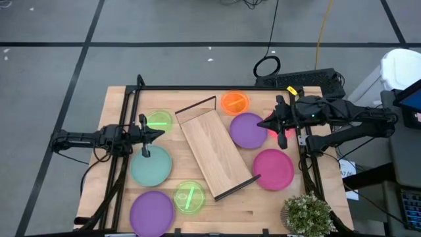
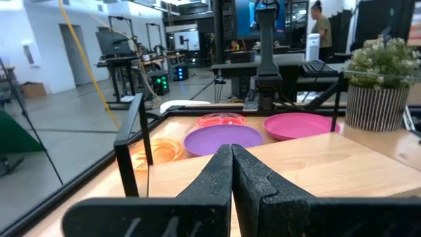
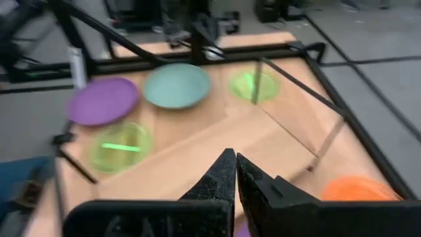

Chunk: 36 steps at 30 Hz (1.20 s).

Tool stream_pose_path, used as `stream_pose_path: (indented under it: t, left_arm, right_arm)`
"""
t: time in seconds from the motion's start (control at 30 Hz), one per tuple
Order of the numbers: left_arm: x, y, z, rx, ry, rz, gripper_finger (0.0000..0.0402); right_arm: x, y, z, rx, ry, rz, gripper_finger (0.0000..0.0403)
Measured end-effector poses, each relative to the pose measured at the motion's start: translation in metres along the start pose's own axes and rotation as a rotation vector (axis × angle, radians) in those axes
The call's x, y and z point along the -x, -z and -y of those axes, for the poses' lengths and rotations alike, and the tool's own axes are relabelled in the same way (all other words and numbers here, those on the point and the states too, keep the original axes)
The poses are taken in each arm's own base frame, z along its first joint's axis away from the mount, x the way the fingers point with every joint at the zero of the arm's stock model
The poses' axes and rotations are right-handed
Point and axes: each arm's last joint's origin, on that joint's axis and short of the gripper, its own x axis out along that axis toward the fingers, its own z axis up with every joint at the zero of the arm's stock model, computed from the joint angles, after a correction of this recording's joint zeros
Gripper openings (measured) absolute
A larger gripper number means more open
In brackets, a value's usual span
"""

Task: Place and stack plates onto a shelf
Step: Put the right purple plate on the shelf

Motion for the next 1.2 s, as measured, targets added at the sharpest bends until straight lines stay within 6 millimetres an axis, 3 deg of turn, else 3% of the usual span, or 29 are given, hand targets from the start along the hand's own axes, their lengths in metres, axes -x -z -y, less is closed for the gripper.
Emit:
stream_pose_path:
  t: [0.37, 0.7, 0.93, 1.2]
  left_arm:
    - [0.0, 0.0, 0.0, 0.067, -0.004, -0.001, 0.0001]
    - [0.0, 0.003, 0.0, 0.077, -0.002, -0.03, 0.0001]
    - [0.0, 0.003, 0.0, 0.078, -0.001, -0.033, 0.0001]
    - [0.0, 0.003, 0.0, 0.079, 0.0, -0.036, 0.0001]
  right_arm:
    - [-0.035, 0.046, 0.006, 0.003, 0.153, -0.17, 0.0]
    - [-0.075, 0.095, 0.01, 0.016, 0.203, -0.464, 0.0004]
    - [-0.094, 0.122, 0.009, 0.097, 0.121, -0.623, 0.004]
    - [-0.112, 0.137, 0.008, 0.087, 0.102, -0.692, 0.0088]
